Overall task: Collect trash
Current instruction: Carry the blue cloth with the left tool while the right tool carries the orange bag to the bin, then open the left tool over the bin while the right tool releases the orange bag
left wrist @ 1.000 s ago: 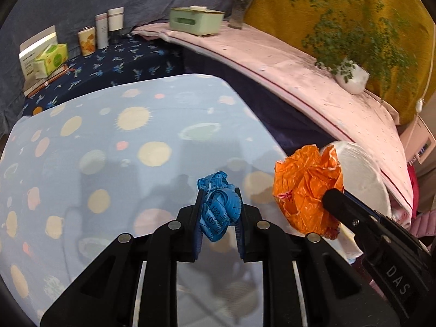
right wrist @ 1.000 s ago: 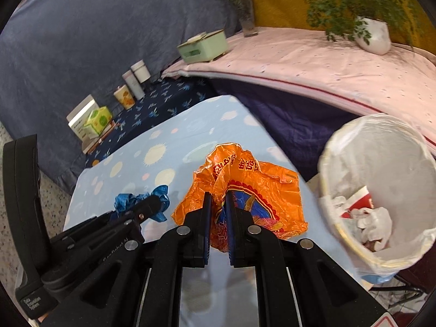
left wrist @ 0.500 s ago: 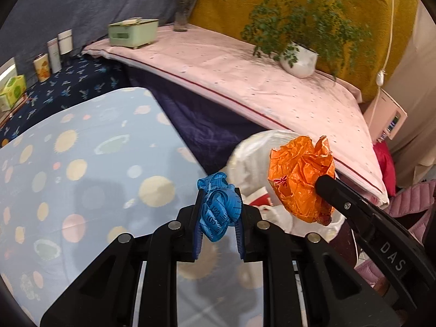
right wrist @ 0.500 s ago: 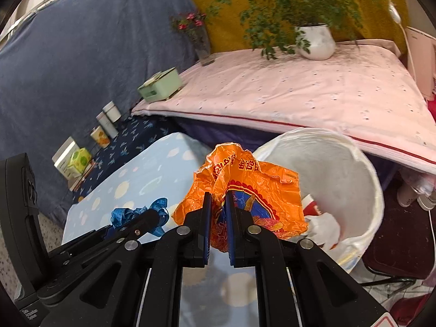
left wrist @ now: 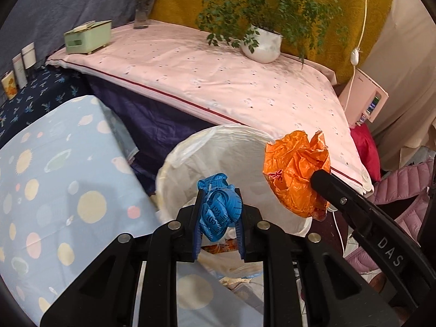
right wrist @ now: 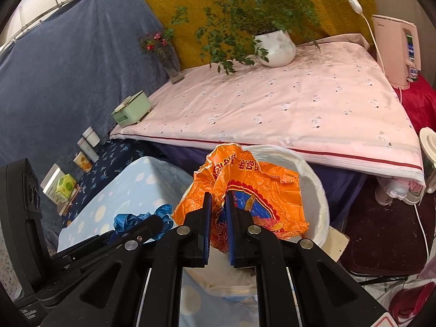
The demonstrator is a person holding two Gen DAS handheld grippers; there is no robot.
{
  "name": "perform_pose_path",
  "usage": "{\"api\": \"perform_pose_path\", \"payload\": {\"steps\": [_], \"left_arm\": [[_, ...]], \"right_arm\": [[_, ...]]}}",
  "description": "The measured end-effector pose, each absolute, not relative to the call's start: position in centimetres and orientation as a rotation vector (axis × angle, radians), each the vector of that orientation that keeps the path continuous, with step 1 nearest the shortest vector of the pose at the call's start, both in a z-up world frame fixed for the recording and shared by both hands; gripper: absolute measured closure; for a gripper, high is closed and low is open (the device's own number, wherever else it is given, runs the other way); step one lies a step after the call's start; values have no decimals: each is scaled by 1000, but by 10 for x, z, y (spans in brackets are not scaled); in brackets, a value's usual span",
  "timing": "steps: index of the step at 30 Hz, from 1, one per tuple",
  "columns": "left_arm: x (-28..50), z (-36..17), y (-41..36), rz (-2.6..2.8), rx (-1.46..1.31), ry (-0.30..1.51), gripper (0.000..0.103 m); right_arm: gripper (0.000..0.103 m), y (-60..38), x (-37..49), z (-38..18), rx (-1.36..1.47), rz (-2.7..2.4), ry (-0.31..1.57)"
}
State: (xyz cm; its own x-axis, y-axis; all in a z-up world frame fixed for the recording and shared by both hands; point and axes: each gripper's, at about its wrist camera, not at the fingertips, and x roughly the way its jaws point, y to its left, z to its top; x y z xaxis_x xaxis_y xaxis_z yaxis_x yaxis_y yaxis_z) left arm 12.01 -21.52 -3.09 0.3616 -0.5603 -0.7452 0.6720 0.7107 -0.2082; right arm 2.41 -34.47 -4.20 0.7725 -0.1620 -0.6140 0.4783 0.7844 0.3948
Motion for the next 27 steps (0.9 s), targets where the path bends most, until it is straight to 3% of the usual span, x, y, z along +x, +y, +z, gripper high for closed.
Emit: {"api": "perform_pose_path", "payload": {"steps": [2, 4, 5, 6, 23, 27], "left_arm": [[118, -31, -223, -808, 147, 899, 82], [118, -31, -229, -800, 150, 897, 68], [119, -31, -230, -786, 153, 890, 50], [119, -31, -230, -768, 152, 878, 43], [136, -32, -211, -687, 133, 867, 43], [139, -33, -202, -651, 127, 859, 36]], "right_arm": [[94, -350, 23, -44, 579, -377, 591], [94, -357, 21, -47, 590, -386, 591], [94, -359, 21, -48, 594, -389, 592], [94, -362, 20, -49, 598, -392, 593], [94, -360, 37, -52, 578, -374, 610], [93, -356, 45, -51, 555, -370, 624]]}}
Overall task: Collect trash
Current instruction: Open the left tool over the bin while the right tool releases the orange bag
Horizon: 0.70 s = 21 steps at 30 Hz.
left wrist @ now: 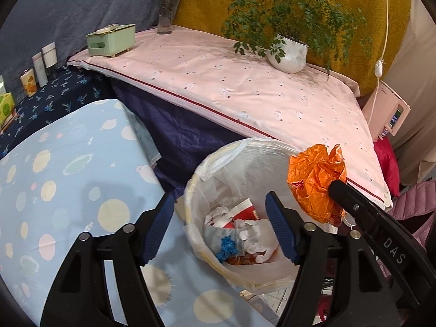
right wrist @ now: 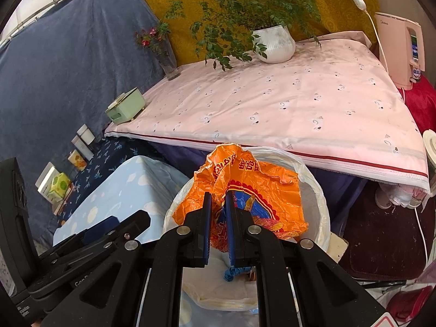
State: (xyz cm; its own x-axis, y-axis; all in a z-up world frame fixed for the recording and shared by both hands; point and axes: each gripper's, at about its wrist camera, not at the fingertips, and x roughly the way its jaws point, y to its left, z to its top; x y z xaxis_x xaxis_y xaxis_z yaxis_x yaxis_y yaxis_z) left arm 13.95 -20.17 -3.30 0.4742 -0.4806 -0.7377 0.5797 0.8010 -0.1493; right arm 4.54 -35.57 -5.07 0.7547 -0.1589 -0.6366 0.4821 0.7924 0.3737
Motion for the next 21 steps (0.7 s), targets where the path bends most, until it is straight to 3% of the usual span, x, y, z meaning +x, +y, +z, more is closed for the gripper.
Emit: {"api": "perform_pose_path", "payload": {"steps": [5, 9, 12, 19, 21], "left_arm": [[145, -35, -187, -621, 120, 864, 35], [147, -36, -176, -591, 110, 862, 26], [149, -36, -167, -569, 105, 853, 26], [149, -31, -152, -534, 103, 835, 23], [146, -30, -149, -530, 113, 825, 18]], "right_arm": [[90, -351, 58, -51, 534, -362, 646], [87, -342, 67, -49, 509, -346, 652], [84, -337, 71, -47, 496, -336, 651], [68, -324, 74, -41, 475, -315, 651], [64, -320, 71, -39, 460, -309, 655]]}}
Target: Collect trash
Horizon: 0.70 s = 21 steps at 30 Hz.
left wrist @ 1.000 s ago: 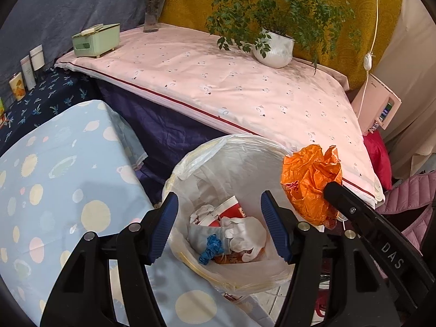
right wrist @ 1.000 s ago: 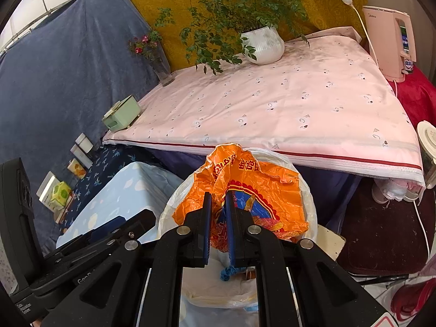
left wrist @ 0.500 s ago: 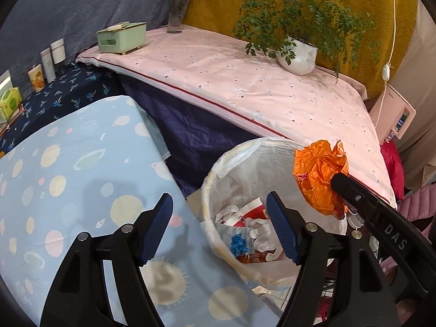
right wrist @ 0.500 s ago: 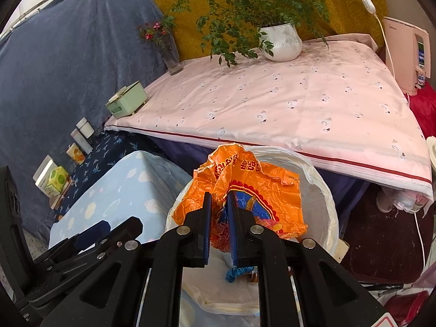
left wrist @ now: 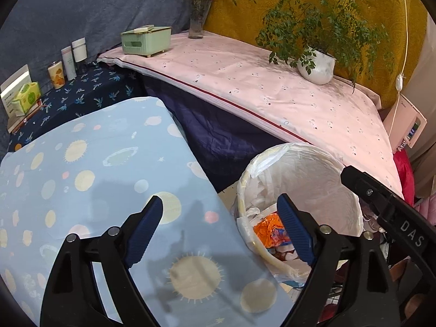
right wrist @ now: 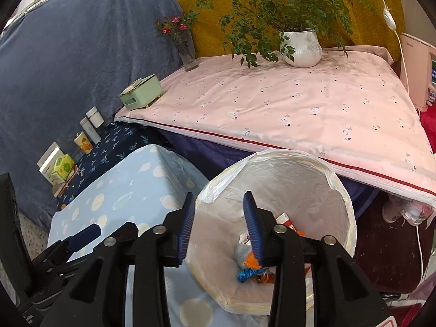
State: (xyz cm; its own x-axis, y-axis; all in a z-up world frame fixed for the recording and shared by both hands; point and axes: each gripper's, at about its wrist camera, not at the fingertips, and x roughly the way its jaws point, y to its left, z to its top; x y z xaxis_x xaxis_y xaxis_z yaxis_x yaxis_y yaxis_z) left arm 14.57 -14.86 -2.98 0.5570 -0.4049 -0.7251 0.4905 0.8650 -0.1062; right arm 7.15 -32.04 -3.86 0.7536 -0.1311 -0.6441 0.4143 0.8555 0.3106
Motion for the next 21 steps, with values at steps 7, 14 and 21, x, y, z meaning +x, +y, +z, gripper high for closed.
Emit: {"api": "perform_pose_path", "payload": {"steps": [7, 14, 21], "left_arm": [[135, -31, -134, -512, 123, 813, 16], [121, -41, -121, -479, 167, 828, 14], [103, -48, -112, -471, 210, 835, 12]], "right_arm": [[40, -302, 60, -30, 347, -320, 685], [29, -292, 45, -34, 287, -355, 741], [19, -282, 28, -42, 231, -377, 785]]}}
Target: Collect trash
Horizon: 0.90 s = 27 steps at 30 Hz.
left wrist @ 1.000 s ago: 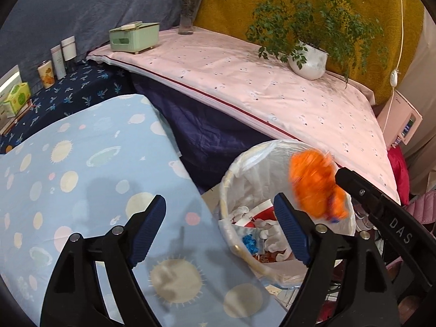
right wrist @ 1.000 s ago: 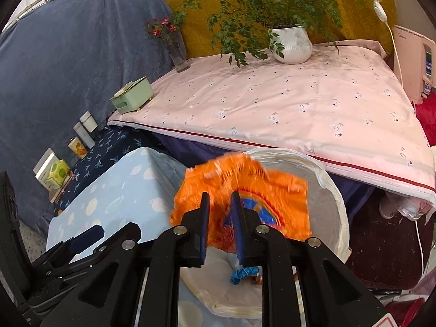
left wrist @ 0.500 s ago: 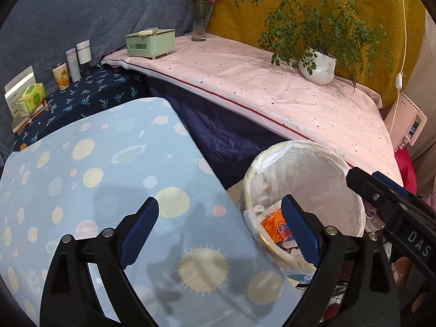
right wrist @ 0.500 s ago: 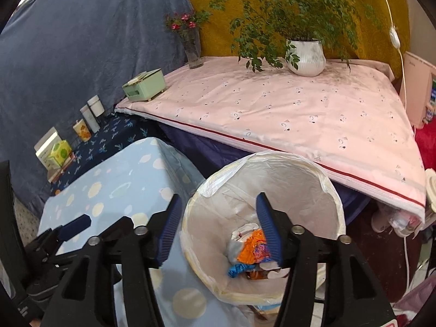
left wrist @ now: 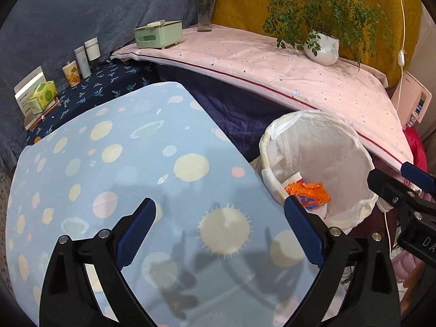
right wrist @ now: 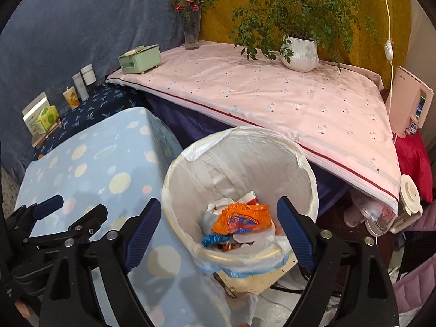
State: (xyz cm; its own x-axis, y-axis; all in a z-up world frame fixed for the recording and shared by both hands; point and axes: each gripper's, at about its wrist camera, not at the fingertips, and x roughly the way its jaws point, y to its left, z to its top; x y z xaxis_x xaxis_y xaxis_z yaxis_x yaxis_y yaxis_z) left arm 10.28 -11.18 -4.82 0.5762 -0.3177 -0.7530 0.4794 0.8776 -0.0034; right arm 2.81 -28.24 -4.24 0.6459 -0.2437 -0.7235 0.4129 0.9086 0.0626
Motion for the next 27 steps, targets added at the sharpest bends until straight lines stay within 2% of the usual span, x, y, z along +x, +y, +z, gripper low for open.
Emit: {"api": "perform_pose_path", "payload": {"steps": [3, 6, 27], "left_arm": [[98, -50, -109, -475, 221, 839, 11], [95, -51, -106, -471, 210, 851, 11], [81, -48, -111, -452, 198, 838, 11]], "right_arm": [[17, -280, 22, -47, 212, -385, 803], [6, -278, 18, -54, 214, -379, 826], [7, -274, -6, -52, 148, -436, 813]]}}
